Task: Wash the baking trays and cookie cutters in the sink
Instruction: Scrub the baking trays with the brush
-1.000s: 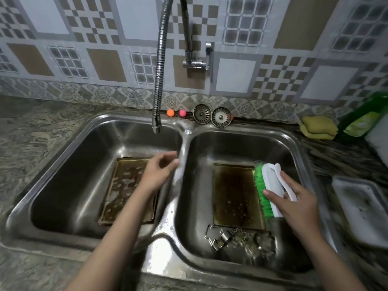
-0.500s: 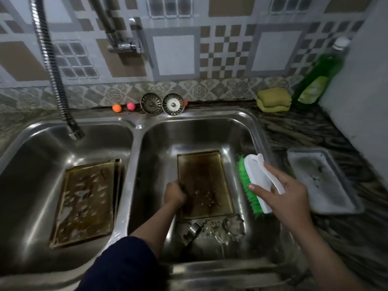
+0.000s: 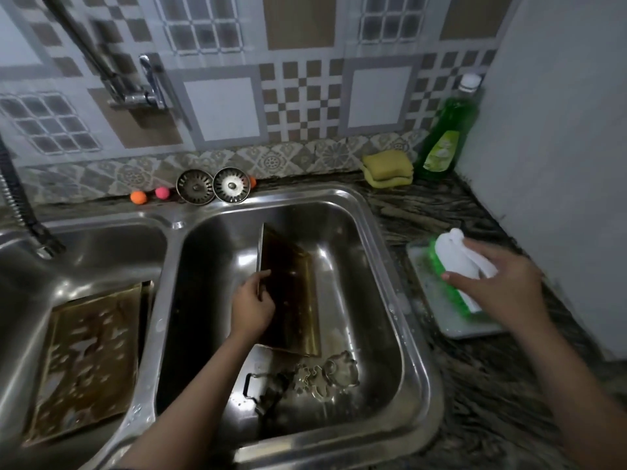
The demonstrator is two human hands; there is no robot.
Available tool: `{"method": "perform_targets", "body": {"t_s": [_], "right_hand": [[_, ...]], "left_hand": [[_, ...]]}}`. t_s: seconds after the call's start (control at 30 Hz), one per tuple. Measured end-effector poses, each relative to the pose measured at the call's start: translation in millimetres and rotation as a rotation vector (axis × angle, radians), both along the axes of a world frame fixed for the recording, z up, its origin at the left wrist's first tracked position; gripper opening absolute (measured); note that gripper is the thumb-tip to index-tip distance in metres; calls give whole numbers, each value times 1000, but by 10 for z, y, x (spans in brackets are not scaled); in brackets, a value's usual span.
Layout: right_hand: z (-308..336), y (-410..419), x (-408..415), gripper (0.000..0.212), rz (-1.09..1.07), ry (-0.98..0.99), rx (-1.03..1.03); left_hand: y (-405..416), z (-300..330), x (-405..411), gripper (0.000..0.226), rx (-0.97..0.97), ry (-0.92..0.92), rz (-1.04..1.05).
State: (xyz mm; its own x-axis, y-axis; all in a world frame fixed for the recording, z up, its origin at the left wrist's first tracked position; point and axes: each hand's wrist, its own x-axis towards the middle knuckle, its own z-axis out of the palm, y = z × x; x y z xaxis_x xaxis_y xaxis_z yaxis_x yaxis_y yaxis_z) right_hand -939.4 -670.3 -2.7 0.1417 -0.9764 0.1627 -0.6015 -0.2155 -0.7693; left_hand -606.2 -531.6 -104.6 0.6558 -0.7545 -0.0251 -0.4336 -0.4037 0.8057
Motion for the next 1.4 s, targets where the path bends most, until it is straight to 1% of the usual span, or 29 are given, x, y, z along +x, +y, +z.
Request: {"method": "perform_targets", "body": {"t_s": [0.17,0.3,0.43,0.47,0.53,0.63,0.7,0.77,0.9,0.97,1.03,1.1,1.23,1.33,1.4], "right_hand": [[-266,-33,13,63,36,94,81],[-282,-67,50,55,59,107,90],[-223,-99,88,58,92,419,52],[-207,-102,94,57,96,468,57],[-184,-108,111,54,108,492,79],[-130,-142,121,55,125,472,119],[-80,-162,112,57,124,456,110],[0,-150,100,56,124,450,82],[248,-57,122,56,170,394,-13],[432,19,192,54,174,331,-85],[604,141,335,51,190,247,-126],[683,293,543,50,213,158,-119],[590,629,1128,51,276,7,-117],[481,745,1457,53,333,-7,-159],[425,734,1576,61,378,-32,-146]], "left_hand": [[-12,263,-219,44,-104,-195,-3],[0,346,-273,43,-148,-249,47],[56,365,-302,43,-178,-268,41],[73,360,-310,43,-184,-262,45],[102,348,-327,41,-195,-233,70],[143,335,-331,38,-222,-173,115],[182,332,-327,37,-248,-142,146],[230,342,-328,36,-281,-124,172],[323,403,-314,39,-319,-161,153],[343,428,-291,42,-319,-96,147],[370,463,-294,43,-314,7,152],[393,506,-338,42,-340,56,143],[453,604,-452,40,-402,79,171],[513,675,-509,41,-438,48,200],[572,683,-504,38,-456,57,209]]}}
